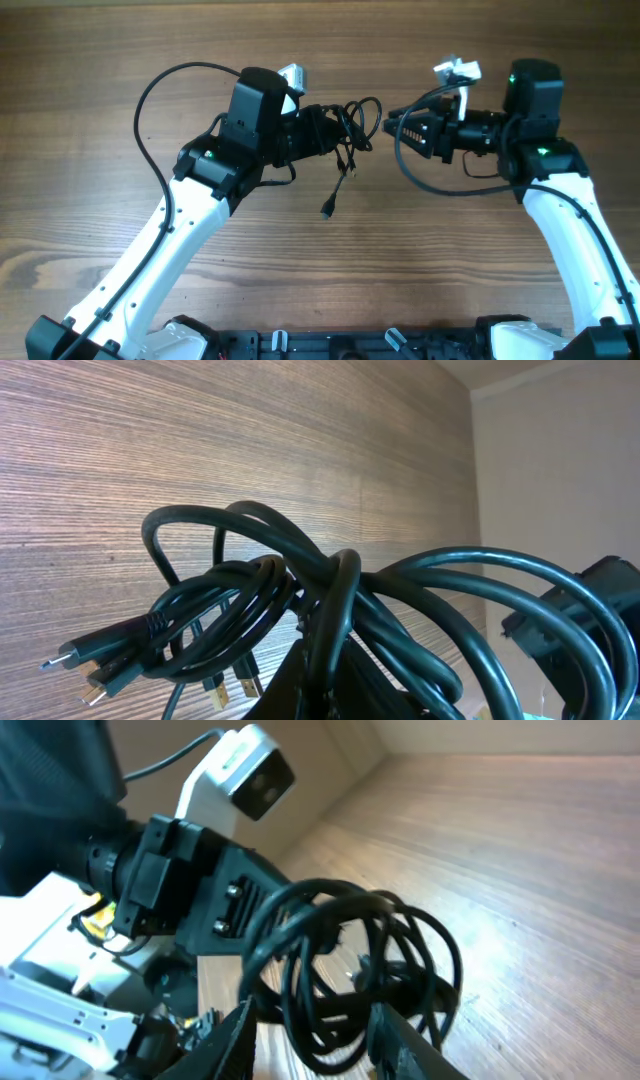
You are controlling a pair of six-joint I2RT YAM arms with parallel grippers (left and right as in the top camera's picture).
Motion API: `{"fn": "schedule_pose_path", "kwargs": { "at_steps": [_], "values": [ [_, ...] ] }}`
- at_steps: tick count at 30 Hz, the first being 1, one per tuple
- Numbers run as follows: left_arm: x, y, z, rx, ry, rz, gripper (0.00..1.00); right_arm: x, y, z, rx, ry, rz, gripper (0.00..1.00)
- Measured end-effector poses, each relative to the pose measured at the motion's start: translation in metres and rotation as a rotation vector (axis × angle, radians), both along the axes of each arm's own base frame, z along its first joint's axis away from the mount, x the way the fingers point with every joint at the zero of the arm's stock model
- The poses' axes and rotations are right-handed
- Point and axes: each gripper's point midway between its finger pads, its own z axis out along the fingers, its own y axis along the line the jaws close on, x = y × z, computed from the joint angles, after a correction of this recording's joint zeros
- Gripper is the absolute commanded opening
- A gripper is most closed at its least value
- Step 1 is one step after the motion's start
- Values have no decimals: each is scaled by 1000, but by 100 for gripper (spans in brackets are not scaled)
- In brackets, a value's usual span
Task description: Untangle cables
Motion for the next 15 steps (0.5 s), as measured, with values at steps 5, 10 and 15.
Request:
{"fn": "schedule_pose_path", "kwargs": {
  "at_steps": [5, 10, 15],
  "values": [
    [-2, -2, 1, -10, 5, -13, 4, 7, -4, -12, -51, 26, -58, 45],
    [-6, -6, 2, -30, 16, -40, 4, 3, 25, -19, -61, -3, 23, 45],
    [-8, -8, 3, -37, 19, -48, 4, -8, 43, -10, -27, -56, 106, 45]
  ]
}}
